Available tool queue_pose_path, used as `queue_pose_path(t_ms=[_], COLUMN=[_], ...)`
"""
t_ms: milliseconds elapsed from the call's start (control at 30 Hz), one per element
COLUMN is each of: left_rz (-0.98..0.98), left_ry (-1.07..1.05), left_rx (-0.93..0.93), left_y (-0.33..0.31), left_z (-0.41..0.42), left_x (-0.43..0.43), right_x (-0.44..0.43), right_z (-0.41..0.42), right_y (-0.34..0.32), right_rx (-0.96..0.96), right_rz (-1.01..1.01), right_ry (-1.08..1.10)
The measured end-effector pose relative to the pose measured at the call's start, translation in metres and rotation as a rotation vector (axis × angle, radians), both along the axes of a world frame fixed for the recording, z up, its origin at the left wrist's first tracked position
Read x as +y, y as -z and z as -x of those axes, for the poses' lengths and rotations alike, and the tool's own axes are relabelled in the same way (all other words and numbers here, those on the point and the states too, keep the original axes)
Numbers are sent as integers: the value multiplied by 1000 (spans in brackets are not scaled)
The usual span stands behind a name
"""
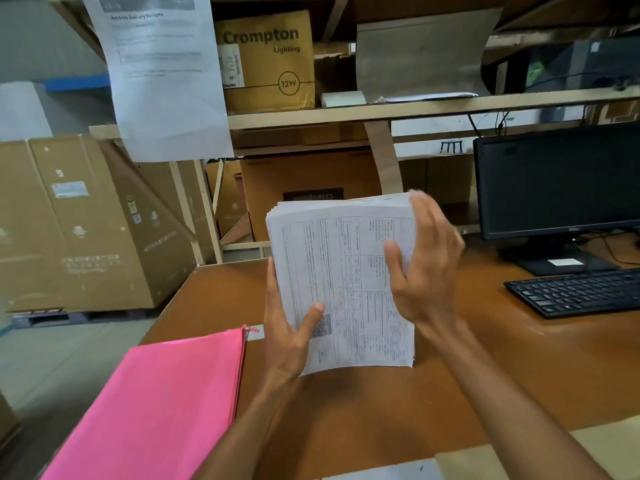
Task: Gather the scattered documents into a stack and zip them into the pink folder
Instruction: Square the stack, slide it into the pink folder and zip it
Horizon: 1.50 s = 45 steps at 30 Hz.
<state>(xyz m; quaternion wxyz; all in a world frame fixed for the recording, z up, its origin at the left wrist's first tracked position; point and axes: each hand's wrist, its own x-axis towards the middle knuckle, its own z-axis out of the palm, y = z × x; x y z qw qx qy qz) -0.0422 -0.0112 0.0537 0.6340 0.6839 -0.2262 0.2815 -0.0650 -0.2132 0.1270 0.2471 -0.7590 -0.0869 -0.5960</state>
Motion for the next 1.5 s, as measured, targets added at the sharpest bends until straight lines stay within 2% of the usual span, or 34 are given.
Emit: queue_pose_path(t_ms=[100, 167, 467, 533, 667, 867, 1100, 1500], left_rz=[-12, -18, -1, -3, 13, 28, 29, 15], left_ry=[-28, -43, -30, -33, -47, -38, -47, -50], left_rx=[3, 3, 30, 33, 25, 8, 4, 3], left_y=[3, 4, 4, 5, 6, 7, 7, 7], left_z=[0, 0, -1, -2, -2, -2, -1, -7], left_x=[-1, 0, 1, 1, 0, 0, -1, -1], right_x=[18, 26, 35, 38, 48, 66, 72, 29], right_z=[6, 3, -4, -4, -6, -9, -16, -15], right_y=[-41, -51, -57, -56, -60, -58, -53, -58], right_rx=[92, 232, 360, 383, 347, 339, 335, 258], right_rz=[365, 466, 451, 509, 457, 538, 555, 406], right_ry=[247, 298, 210, 199, 135, 51, 69, 146])
